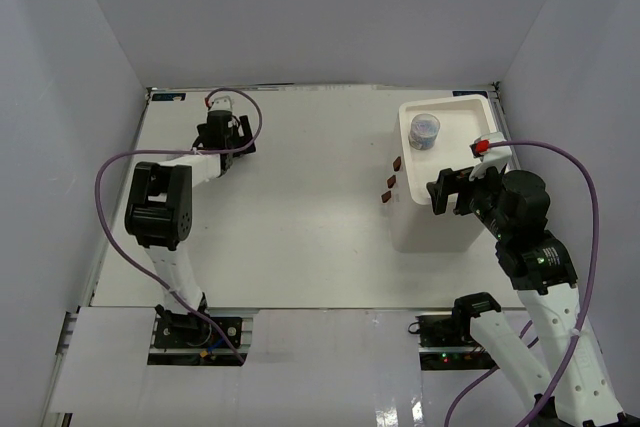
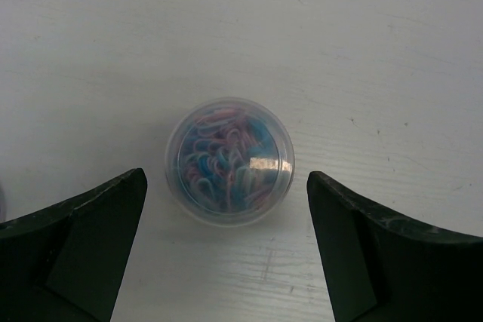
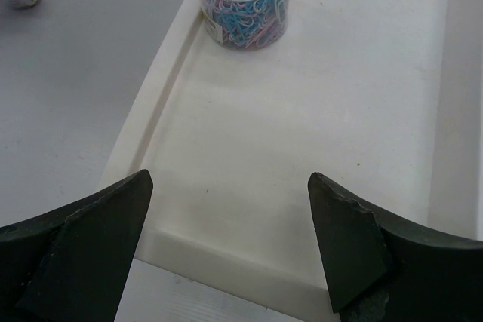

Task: Sort the stationery into containers
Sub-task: Pick up the stationery from the center of the board.

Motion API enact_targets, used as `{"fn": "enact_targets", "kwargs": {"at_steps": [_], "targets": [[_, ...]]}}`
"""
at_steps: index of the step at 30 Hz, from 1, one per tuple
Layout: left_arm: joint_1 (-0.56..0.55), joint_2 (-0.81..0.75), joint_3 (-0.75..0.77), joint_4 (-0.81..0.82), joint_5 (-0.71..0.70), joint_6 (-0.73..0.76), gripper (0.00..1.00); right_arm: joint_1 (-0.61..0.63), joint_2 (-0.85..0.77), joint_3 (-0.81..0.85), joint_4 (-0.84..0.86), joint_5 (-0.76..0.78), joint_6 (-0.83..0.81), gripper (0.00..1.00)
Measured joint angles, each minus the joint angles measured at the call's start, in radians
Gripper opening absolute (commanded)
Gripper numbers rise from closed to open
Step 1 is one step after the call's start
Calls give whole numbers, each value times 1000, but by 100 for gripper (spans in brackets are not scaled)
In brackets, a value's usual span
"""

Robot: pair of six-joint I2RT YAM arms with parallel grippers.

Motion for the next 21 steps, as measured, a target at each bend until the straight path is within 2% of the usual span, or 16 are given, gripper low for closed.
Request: {"fn": "enact_targets", "kwargs": {"at_steps": [3,9,12,15,21], "targets": [[0,24,1,36,-1,19,98,0,0,0,0,0,0,90],[0,68,1,68,-1,53,90,0,2,0,0,0,0,90],[0,75,1,76,-1,62,84,0,2,0,0,1,0,90],[0,75,0,100,3,73,72,0,2,0,0,2,0,90],[0,56,-46,160,44,106,62,0,2,0,-1,0,0,90]]}}
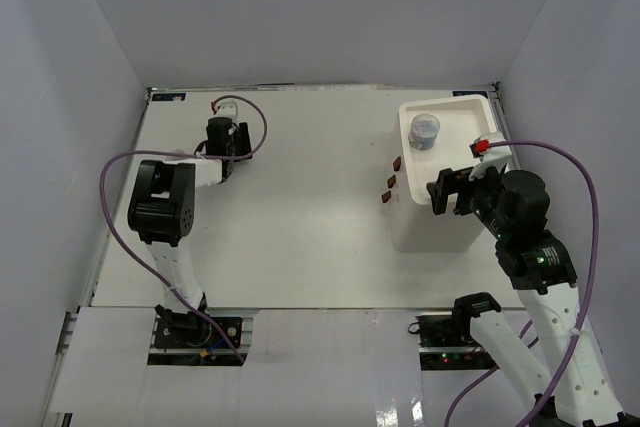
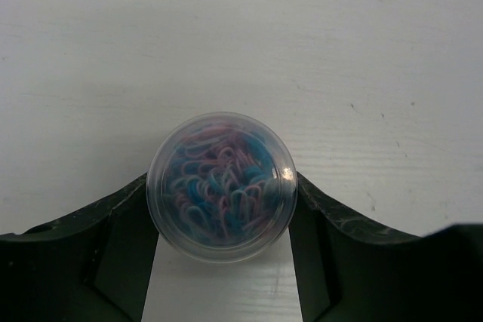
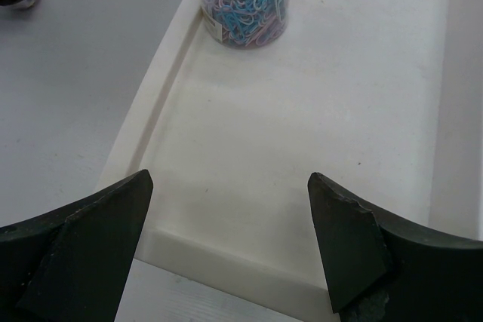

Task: Sort the stationery into containers
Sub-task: Pick up the stationery from the center of the board.

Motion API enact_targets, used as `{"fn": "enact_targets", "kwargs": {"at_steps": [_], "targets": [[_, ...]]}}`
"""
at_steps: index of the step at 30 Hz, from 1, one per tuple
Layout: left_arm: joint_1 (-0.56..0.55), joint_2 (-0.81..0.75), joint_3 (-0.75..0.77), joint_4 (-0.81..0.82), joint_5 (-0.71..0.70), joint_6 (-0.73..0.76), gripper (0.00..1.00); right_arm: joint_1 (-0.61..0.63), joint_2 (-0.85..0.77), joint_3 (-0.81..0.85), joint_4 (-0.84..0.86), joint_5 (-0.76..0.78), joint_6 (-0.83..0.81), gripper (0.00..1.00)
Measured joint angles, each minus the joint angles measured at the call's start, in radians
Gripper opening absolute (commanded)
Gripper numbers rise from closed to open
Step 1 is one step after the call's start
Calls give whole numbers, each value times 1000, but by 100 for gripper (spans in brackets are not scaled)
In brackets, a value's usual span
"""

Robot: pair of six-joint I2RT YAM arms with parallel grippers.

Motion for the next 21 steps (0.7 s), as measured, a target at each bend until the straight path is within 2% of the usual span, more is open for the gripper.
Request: {"fn": "enact_targets", "kwargs": {"at_steps": [5,9,17,21], "targets": [[0,-76,-75,5,97,29,59,0,0,10,-23,-7,-11,90],[-6,-232,-131,-36,230,72,59,0,12,58,-49,-58,-29,90],[-97,-608,-136,-148,531,210,59,0,97,162,-47,-295,-62,90],[-165,-697,-106,-285,642,313,59,1,188,229,-38,-427,-66,90]]}}
